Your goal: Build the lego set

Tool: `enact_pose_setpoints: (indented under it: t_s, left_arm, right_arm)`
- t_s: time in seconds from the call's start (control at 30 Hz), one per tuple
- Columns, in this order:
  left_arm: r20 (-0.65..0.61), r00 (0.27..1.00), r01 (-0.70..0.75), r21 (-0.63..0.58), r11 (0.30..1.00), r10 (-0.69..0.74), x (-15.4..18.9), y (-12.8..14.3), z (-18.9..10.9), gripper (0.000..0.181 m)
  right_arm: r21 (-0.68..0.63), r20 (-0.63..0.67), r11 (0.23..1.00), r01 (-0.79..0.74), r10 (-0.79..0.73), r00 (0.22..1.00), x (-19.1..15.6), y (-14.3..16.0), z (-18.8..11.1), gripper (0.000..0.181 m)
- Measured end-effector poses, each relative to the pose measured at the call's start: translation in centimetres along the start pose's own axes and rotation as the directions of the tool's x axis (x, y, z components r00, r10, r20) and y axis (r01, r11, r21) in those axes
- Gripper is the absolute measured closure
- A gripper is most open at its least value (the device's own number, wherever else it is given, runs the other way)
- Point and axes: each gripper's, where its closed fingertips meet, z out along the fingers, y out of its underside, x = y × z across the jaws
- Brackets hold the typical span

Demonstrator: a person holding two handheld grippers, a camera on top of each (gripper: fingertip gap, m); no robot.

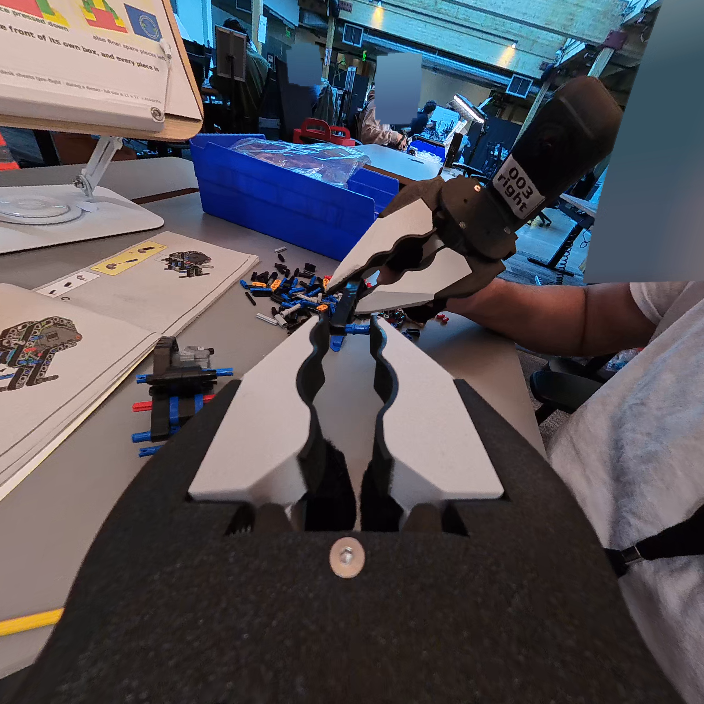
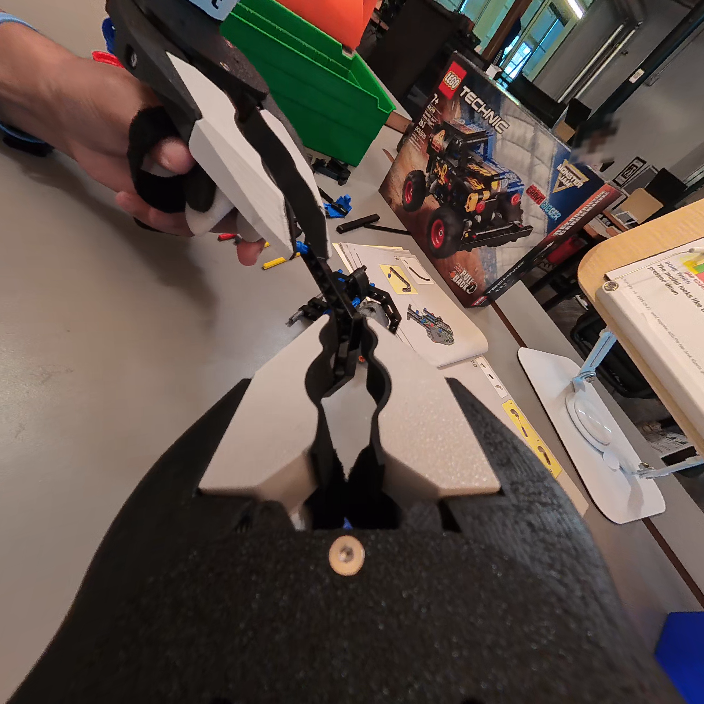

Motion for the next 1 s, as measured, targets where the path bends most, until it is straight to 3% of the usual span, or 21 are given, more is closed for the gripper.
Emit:
enact_pose_setpoints:
  t_s: [0.03,0.37,0.57,1.0]
  left_arm:
    - [-0.002,1.000,0.002,0.003,1.000,-0.002,0.0,0.0,0.0,0.162]
    - [-0.010,1.000,-0.016,0.011,1.000,0.016,0.2,-0.3,-0.2,0.164]
    - [-0.029,0.999,0.033,0.026,0.999,-0.032,0.3,-0.3,-0.3,0.167]
    - [0.005,0.994,-0.109,0.023,0.994,0.109,1.0,-0.9,-0.5,0.167]
  right_arm:
    - [0.000,0.004,1.000,-0.004,0.004,1.000,0.0,0.0,0.0,0.171]
    - [0.024,0.009,0.999,-0.022,0.022,1.000,-0.1,-0.3,-0.1,0.171]
    - [0.017,-0.061,0.996,0.089,-0.087,0.994,-0.1,-0.8,-0.4,0.171]
    - [0.084,0.027,0.996,-0.017,0.015,1.000,-0.4,-1.4,-0.7,0.171]
